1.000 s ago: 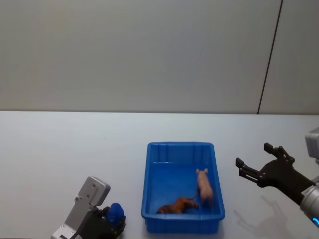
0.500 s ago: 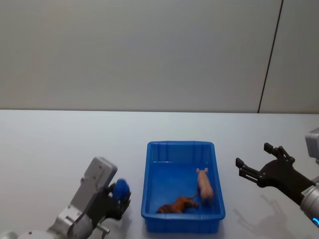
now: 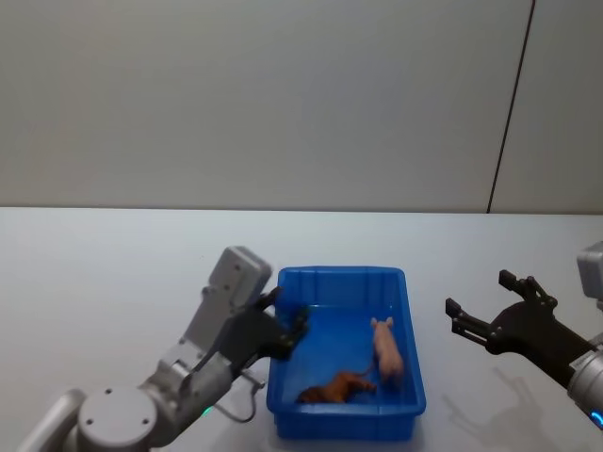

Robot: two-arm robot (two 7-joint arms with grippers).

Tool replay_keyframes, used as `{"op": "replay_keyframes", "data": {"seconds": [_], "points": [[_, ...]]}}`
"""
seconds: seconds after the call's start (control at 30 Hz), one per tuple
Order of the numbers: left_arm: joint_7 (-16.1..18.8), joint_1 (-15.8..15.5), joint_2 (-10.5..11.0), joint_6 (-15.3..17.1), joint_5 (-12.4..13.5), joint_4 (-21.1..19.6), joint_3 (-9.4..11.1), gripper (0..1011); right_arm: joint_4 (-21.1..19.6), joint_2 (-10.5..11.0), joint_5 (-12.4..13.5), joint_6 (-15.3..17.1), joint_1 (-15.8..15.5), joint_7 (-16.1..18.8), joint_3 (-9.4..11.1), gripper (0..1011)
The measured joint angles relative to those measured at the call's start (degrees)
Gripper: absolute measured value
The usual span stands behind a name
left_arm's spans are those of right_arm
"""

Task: Pick up the two dolls from the table and place them into the box.

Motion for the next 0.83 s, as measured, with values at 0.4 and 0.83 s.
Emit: {"op": "replay_keyframes", "data": {"seconds": [0.4, 0.83], "points": [[-3.6, -3.8, -4.0, -4.3, 0.0, 4.2, 1.2, 834, 0.0, 0.0, 0.0, 0.0, 0.0, 0.0, 0.0, 1001], [-3.0, -2.8, -3.4, -7.3, -1.2, 2.4, 0.9, 1001, 0.0, 0.0, 0.0, 0.0, 0.0, 0.0, 0.0, 1001]]}}
